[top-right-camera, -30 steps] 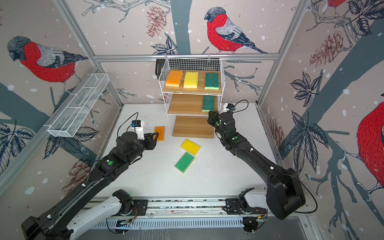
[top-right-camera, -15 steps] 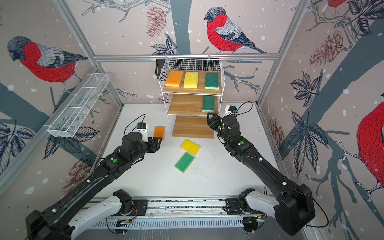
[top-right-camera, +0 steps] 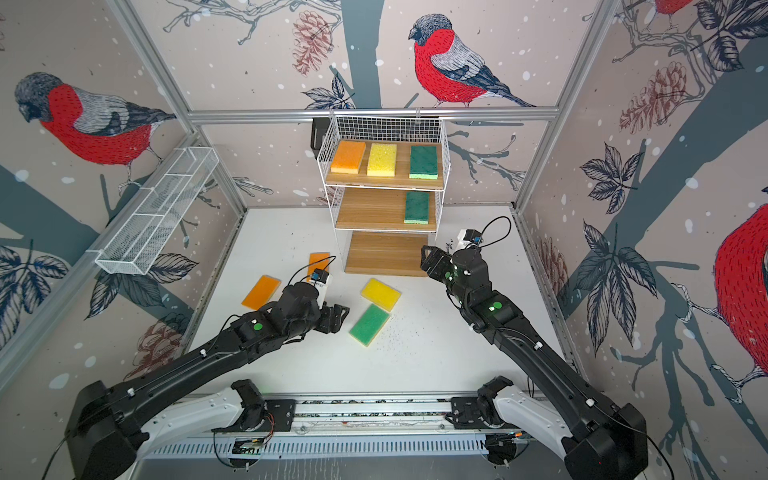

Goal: Place and organize the cleaning sponges onto the shelf
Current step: 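Move the open left gripper over the bright green sponge while the right gripper draws back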

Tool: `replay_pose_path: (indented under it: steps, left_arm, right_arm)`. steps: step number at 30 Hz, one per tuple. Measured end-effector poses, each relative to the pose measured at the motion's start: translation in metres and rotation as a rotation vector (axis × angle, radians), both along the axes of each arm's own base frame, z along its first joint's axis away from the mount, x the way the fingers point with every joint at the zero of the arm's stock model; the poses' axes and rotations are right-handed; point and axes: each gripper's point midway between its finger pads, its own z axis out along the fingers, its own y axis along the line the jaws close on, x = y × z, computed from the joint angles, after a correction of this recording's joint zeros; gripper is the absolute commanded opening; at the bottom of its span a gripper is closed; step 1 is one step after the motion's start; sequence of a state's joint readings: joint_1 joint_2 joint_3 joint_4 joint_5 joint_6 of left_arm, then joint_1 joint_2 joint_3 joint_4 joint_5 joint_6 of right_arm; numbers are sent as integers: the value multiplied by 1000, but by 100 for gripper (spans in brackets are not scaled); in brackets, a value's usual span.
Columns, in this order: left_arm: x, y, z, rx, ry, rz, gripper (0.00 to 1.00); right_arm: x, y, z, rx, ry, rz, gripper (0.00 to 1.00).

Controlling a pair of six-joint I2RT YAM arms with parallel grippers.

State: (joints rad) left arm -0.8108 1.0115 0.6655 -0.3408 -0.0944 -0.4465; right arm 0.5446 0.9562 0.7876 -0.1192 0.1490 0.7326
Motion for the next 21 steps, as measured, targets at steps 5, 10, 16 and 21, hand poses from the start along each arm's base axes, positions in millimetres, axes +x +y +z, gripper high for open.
replay_pose_path:
  steps: [5, 10, 16, 21]
  left_arm:
    - [-18, -9, -23, 42, 27, -42, 85]
    - [-35, -20, -43, 54, 32, -107, 88]
    - [-45, -20, -65, 58, 33, -135, 95]
    - [-45, -26, -68, 40, 14, -150, 95]
  right_arm:
    - [-7, -11, -12, -44, 18, -13, 85]
    - [-10, -19, -22, -74, 41, -27, 86]
    - [-14, -29, -33, -101, 62, -46, 88]
    - [-18, -39, -43, -114, 85, -65, 88]
